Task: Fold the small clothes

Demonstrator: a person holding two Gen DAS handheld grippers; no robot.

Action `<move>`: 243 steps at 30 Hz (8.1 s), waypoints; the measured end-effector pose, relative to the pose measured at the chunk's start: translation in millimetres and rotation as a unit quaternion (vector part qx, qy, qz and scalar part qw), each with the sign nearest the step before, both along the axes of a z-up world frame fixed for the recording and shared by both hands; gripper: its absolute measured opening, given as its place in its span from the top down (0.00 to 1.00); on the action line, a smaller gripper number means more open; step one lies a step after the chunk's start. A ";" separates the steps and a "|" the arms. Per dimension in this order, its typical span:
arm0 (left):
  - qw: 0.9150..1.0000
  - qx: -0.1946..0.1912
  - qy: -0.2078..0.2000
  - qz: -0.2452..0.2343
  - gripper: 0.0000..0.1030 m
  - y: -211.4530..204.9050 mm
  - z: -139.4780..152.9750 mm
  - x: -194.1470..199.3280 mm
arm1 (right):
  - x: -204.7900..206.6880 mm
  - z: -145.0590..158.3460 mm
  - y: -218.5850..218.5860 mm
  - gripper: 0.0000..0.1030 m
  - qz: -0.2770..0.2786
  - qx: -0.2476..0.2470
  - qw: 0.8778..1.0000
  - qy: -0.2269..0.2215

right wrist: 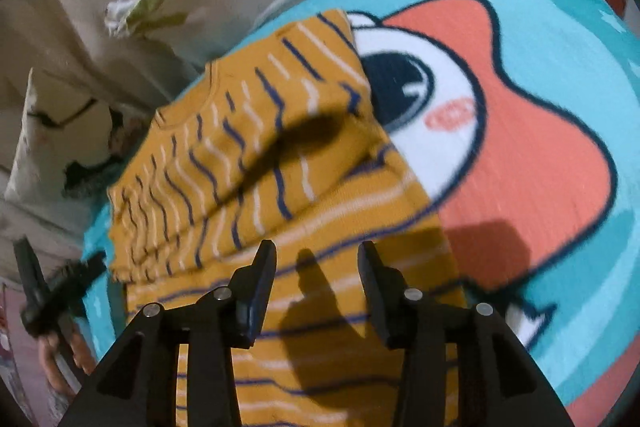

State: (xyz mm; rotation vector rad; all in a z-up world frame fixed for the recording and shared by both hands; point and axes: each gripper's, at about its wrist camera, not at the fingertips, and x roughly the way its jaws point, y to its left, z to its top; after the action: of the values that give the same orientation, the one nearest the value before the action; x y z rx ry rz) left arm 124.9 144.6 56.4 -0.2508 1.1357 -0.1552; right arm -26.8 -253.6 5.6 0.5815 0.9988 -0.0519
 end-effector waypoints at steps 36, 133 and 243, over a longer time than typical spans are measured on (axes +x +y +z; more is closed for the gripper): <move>0.990 -0.134 0.043 0.019 0.63 -7.4 -31.7 -185.7 | -88.2 -38.2 -53.6 0.47 0.090 0.167 0.982 0.000; 0.994 -0.083 0.027 0.071 0.39 19.8 -7.1 20.5 | 111.6 35.2 -89.2 0.35 -0.016 0.203 0.978 -0.036; 0.986 0.021 0.034 0.163 0.46 -21.4 25.3 -195.8 | 197.2 25.2 4.3 0.92 0.292 -0.096 0.952 -0.006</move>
State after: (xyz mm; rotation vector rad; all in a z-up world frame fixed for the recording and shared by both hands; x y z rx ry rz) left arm -70.9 123.2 81.7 -0.4026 1.1485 0.1676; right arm 170.4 -249.3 30.8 0.0930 1.1061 0.3759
